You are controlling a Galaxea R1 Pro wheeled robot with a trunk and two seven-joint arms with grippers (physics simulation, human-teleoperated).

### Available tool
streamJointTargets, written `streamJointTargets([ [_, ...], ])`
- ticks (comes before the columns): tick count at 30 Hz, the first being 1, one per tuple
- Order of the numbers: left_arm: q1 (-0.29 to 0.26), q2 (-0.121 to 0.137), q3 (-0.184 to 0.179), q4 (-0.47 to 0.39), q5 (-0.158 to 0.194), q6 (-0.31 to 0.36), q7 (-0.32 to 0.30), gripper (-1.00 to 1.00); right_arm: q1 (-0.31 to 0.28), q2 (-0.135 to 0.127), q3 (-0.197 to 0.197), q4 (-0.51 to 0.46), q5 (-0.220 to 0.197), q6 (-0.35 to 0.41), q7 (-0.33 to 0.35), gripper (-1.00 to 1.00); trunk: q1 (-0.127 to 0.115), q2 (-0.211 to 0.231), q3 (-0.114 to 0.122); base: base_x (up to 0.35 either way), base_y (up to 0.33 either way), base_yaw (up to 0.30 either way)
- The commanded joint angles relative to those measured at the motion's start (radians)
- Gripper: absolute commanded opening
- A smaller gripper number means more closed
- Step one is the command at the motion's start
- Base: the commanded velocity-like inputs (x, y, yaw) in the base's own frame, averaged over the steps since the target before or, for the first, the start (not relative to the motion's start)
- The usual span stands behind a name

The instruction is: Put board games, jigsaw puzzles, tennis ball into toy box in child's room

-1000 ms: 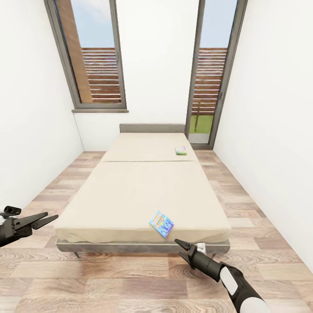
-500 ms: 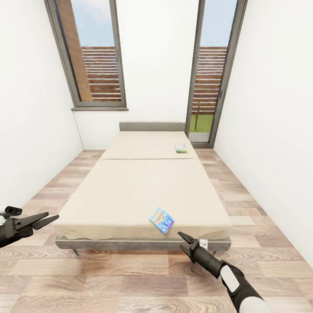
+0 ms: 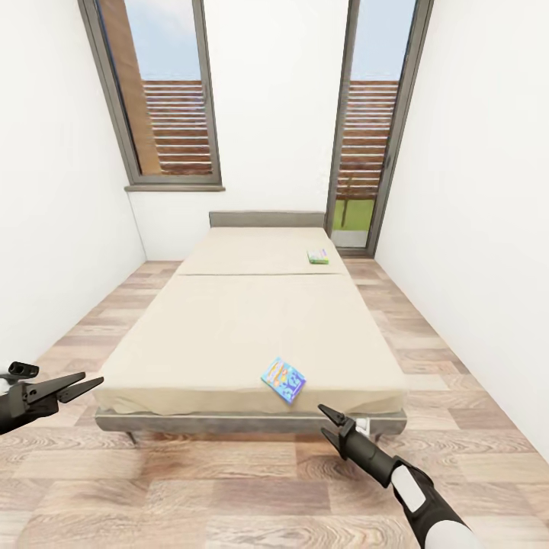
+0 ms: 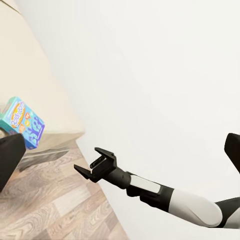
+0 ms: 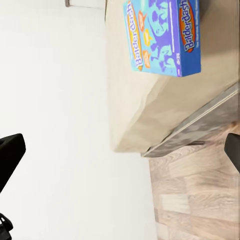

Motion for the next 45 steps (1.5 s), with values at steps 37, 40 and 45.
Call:
streamJointTargets([
  [37,0.0,0.004,0.003,0.004,0.0,0.011,-0.004,1.0,-0.001,0.001,-0.004,0.001,-0.003,0.003,0.0,1.0,0.084,-0.155,-0.07,0.0,0.0,0.0],
  [40,0.001,0.003,0.004,0.005,-0.001,0.011,-0.004,1.0,-0.001,0.001,-0.004,0.001,-0.003,0.003,0.0,1.0,0.084,-0.155,-0.07,0.07,0.031,0.0],
  [45,0.001,0.001,0.003,0.005,-0.001,0.011,-0.004,1.0,-0.001,0.0,-0.004,0.001,-0.002,0.004,0.0,1.0,0.084,-0.155,-0.07,0.2,0.104,0.0],
])
